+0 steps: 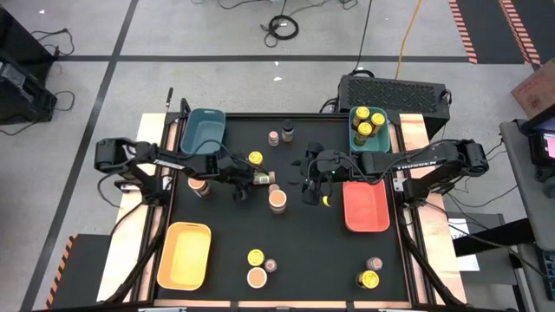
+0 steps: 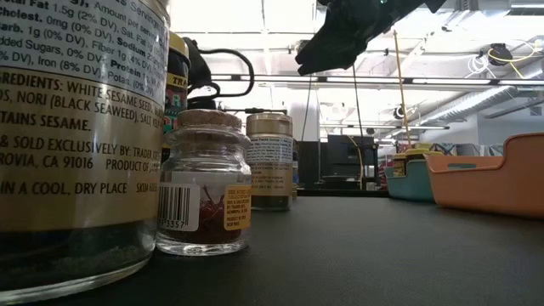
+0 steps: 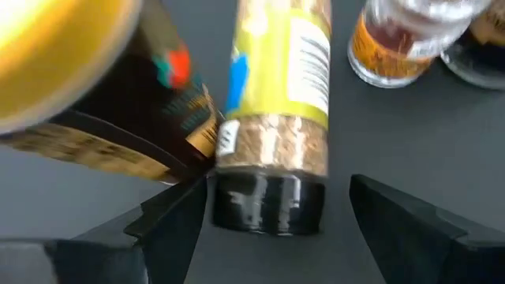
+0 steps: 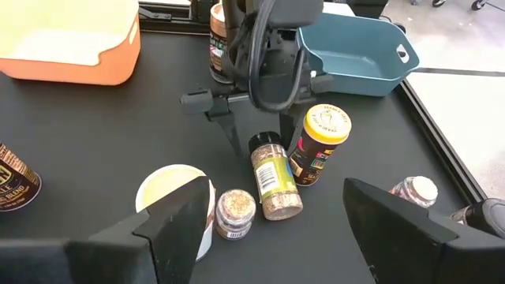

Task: Sort spices by type
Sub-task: Adjust the black spice bottle

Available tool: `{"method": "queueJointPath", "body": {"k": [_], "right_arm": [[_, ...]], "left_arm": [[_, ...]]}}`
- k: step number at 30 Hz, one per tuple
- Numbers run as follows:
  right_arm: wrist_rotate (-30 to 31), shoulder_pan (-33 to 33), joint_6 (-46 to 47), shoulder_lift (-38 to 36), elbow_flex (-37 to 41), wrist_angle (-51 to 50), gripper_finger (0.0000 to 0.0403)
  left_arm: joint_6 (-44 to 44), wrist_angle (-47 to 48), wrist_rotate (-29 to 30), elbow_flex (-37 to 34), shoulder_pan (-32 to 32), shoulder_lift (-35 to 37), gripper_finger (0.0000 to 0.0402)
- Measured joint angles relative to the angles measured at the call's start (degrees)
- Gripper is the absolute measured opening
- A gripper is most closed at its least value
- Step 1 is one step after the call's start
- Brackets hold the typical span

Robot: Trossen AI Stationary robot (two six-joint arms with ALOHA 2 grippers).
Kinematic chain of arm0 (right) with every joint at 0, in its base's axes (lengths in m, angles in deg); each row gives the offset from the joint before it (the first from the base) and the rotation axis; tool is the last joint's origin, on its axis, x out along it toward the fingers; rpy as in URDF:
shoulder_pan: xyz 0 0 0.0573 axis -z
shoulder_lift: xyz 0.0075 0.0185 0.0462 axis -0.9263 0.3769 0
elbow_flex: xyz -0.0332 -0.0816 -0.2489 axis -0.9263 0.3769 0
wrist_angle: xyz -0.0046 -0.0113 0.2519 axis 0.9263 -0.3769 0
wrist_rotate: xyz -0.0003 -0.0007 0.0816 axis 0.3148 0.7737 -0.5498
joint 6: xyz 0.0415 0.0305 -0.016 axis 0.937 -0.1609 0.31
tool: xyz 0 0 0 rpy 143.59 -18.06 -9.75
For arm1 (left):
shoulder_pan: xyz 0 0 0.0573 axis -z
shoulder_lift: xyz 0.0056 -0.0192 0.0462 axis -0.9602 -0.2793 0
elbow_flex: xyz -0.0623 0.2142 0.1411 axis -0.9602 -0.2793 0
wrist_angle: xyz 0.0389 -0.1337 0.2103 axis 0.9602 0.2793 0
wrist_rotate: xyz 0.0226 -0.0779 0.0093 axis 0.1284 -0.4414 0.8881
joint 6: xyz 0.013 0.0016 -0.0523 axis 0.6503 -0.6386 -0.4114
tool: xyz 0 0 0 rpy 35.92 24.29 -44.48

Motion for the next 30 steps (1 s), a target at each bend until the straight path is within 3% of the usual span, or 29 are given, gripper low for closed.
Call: {"method": "queueJointPath", "body": {"k": [8, 18, 23, 26, 30], "right_arm": [[0.0, 0.0, 0.1, 0.0, 0.0, 0.4, 0.0286], [0.0, 0.0, 0.1, 0.0, 0.0, 0.4, 0.0286], [0.0, 0.0, 0.1, 0.0, 0.0, 0.4, 0.0286], [0.0, 0.0, 0.1, 0.0, 0.0, 0.4, 0.0286], [0.0, 0.0, 0.1, 0.0, 0.0, 0.4, 0.0286]], "left_arm": [[0.3, -0.5, -0.5, 0.0, 0.0, -0.8, 0.031], [0.3, 0.7, -0.5, 0.0, 0.1, -0.6, 0.0213], [0.0, 1.7, -0.6, 0.0, 0.1, 2.0, 0.0209], [-0.7, 6.9, -0.9, 1.3, 0.3, 5.5, 0.0209], [-1.8, 23.3, -1.1, 7.4, 1.9, 10.7, 0.0213]]}}
